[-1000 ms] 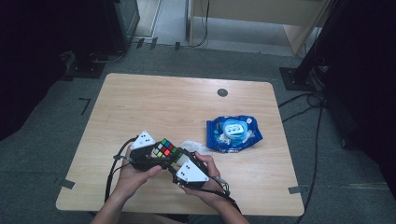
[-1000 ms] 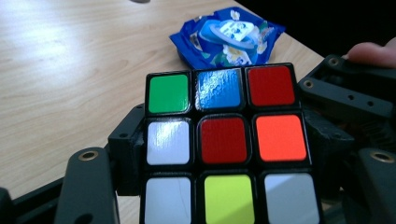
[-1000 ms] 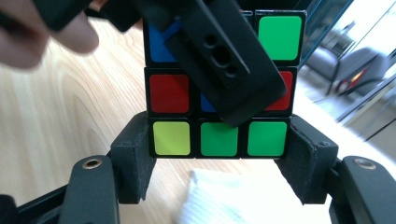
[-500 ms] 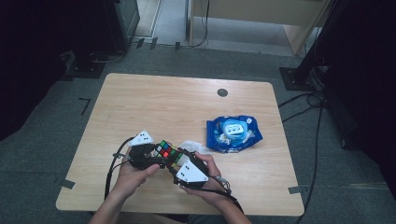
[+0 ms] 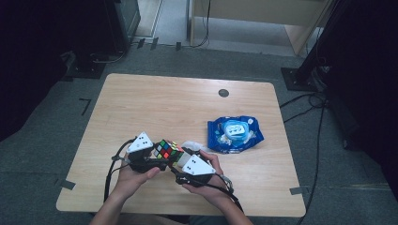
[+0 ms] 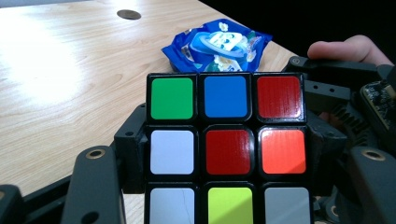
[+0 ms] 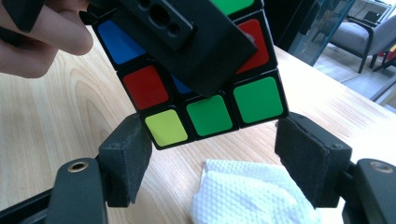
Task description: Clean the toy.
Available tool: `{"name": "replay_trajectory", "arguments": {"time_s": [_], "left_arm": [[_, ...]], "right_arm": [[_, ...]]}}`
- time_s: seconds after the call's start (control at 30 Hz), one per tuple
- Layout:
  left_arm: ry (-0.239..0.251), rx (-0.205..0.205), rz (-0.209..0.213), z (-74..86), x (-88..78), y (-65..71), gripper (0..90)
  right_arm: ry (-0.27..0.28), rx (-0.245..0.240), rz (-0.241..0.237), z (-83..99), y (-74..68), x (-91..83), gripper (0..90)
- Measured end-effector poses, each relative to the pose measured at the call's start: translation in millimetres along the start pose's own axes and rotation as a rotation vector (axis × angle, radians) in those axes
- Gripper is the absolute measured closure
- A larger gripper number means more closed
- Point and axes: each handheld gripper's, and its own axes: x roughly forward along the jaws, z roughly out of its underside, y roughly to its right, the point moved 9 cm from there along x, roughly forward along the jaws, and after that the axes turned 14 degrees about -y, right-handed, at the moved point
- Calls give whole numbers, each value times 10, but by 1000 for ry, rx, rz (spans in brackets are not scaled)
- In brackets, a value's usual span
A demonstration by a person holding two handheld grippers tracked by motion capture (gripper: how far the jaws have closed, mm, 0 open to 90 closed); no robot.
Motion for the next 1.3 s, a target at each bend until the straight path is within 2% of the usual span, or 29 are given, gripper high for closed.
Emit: {"name": "replay_trajectory", "arguments": {"time_s": [0.1, 0.27, 0.53, 0.8, 0.9, 0.93, 1.0, 1.07, 1.1, 1.17, 1.23, 1.3], "left_arm": [[-1, -6, 15, 5, 4, -10, 340], [-10, 16, 8, 25, 9, -6, 340], [21, 38, 3, -1, -37, 4, 341], [3, 31, 18, 28, -12, -11, 340], [25, 22, 16, 17, -26, -20, 341], [36, 15, 15, 6, -45, -31, 341], [54, 8, -14, -13, -93, -73, 341], [51, 13, -45, -3, -132, -124, 341], [50, 10, -57, 4, -144, -151, 341], [51, -3, -60, 13, -151, -190, 341], [47, -8, -64, 21, -138, -204, 341], [39, 3, -79, 32, -112, -202, 341]], "right_arm": [[-5, -3, 4, 3, 11, -1, 287], [-21, -23, 21, 25, 20, 7, 292], [-10, 16, 22, 12, 84, -24, 297], [-24, -1, 52, 37, 116, -20, 305], [-21, -1, 53, 41, 128, -21, 311], [-16, 13, 50, 35, 141, -27, 314], [-9, 30, 52, 32, 190, -39, 342], [-25, 65, 60, 69, 268, -39, 360], [-40, 100, 64, 96, 322, -30, 362], [-88, 203, 64, 177, 436, 12, 373], [-156, 305, 35, 286, 499, 85, 373], [-218, 353, 31, 395, 524, 161, 373]]}}
